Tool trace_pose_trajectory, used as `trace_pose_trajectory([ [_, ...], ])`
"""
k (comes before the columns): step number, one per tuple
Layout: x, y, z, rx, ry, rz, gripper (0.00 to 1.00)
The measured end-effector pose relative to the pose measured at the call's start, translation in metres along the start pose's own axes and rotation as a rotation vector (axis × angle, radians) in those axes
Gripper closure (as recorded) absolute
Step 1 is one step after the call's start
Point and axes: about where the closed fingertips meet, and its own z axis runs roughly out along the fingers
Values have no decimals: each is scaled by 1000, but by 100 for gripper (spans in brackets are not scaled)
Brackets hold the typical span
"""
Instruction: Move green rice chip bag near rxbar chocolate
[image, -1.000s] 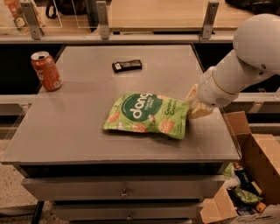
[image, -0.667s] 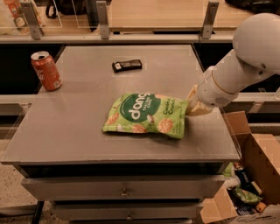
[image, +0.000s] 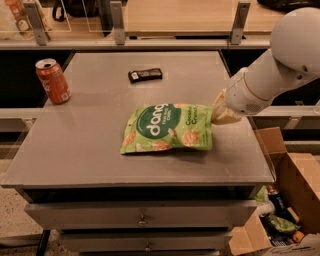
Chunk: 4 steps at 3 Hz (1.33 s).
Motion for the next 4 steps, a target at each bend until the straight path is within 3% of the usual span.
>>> trace_pose_trajectory([
  [3,21,-53,2,133,-31,160,100],
  [4,23,-62,6,150,-12,175,84],
])
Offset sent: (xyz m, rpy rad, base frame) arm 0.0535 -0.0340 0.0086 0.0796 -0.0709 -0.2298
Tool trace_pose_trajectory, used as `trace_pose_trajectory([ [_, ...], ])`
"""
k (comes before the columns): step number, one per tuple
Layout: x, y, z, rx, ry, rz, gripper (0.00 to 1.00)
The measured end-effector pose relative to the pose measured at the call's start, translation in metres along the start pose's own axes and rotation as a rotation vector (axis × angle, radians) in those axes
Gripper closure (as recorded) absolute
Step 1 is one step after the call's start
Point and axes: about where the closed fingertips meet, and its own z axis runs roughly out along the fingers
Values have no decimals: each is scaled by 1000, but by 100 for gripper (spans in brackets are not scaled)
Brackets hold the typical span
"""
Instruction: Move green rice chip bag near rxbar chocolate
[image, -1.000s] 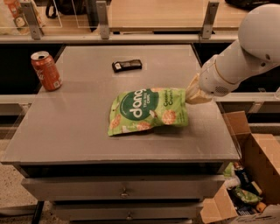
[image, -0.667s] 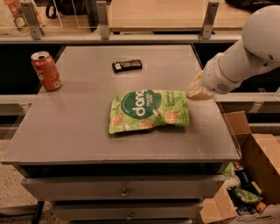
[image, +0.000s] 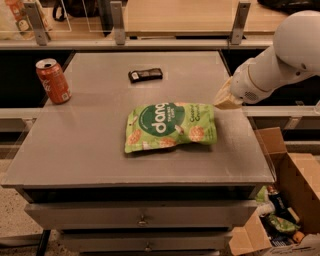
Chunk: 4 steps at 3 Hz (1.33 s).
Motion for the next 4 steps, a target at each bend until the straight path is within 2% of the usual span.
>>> trace_pose_trajectory([
  [1,-2,-4,-10,22,38,-9,61],
  [2,-8,2,-27,23,65,-29,38],
  [3,-14,19,-43,8,62,-58,14],
  [4,-20,46,-51,-24,62,-117,0],
])
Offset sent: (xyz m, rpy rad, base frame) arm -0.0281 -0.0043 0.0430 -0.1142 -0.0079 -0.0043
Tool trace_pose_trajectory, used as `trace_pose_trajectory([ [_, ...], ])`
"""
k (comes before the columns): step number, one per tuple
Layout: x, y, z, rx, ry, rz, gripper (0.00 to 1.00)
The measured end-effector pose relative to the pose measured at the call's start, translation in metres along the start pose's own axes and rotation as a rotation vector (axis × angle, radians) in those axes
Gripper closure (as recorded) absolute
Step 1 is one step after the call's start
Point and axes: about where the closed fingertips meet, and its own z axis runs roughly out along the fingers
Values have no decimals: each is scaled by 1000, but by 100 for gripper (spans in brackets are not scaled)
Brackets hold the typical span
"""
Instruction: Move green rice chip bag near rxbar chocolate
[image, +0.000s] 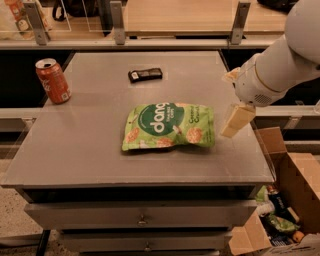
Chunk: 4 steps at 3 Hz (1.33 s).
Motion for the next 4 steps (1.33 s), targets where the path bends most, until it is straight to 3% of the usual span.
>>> trace_pose_trajectory([
  [1,-11,28,-2,-55,3,-50,0],
  [2,-28,53,11,-137,6,-103,0],
  [3,-35,66,33,-187,26,-127,0],
  [4,-37,66,51,-188,42,-133,0],
])
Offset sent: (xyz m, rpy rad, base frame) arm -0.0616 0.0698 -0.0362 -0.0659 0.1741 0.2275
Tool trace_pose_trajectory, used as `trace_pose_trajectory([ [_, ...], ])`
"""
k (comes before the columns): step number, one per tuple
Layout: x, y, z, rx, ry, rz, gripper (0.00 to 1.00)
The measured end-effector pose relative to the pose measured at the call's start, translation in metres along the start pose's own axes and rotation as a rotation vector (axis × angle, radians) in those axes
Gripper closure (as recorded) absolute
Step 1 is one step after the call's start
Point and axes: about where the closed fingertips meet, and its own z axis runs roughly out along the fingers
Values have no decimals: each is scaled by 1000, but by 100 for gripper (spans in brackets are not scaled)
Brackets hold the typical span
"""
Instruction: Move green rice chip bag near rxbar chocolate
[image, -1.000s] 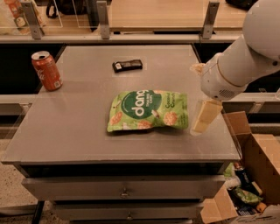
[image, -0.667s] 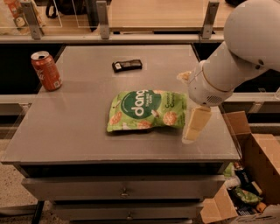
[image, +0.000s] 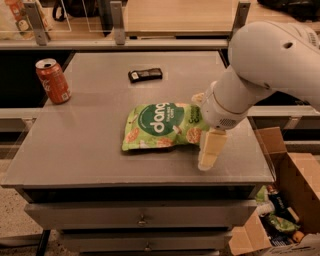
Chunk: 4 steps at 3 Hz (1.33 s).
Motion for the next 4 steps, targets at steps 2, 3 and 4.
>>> trace_pose_trajectory([
  [2,-10,-15,3,56,36,-32,41],
  [3,-10,-17,2,65,46,-35,63],
  [4,-10,-18,0,72,59,-34,87],
])
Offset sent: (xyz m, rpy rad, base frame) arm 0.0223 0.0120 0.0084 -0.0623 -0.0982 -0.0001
